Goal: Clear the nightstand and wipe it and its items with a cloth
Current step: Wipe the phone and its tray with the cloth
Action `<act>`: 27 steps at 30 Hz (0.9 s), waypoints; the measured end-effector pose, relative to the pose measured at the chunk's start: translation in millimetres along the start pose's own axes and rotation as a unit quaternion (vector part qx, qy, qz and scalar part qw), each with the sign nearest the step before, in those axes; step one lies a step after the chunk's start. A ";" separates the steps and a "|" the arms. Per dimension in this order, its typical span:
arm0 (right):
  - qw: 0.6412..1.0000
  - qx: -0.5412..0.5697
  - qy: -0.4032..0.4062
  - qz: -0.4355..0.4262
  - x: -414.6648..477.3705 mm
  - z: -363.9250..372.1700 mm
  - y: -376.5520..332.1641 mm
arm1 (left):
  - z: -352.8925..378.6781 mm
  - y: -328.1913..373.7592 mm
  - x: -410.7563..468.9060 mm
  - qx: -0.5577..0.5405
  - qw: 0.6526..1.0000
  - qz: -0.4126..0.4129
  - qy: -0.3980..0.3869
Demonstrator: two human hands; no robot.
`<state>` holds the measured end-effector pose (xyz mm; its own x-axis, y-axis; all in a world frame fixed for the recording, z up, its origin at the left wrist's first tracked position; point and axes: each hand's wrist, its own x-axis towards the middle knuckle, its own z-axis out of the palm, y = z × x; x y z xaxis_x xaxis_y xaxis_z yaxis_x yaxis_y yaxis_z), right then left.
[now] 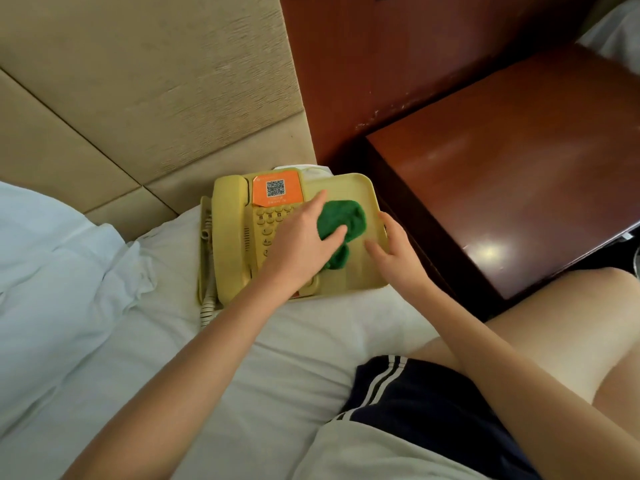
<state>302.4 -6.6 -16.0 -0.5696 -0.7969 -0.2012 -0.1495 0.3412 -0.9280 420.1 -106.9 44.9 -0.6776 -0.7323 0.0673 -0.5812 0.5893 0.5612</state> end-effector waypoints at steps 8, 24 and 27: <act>0.980 -0.160 -0.026 0.118 31.1 24.5 -31.0 | -96.4 -70.0 -16.6 0.012 0.971 -0.199 0.132; 0.973 -0.199 0.005 0.116 28.4 32.7 -21.9 | -78.0 -122.2 -20.3 -0.252 0.913 -0.302 0.108; 0.970 -0.212 -0.011 0.116 27.0 32.8 -17.9 | -69.8 -115.2 -17.2 -0.239 0.920 -0.291 0.111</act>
<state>316.3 -50.6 -15.1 -0.6110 -0.6828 -0.4007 -0.3413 0.6839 -0.6449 530.2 -186.1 36.7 -0.1752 -0.9590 -0.2228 -0.5161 -0.1033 0.8503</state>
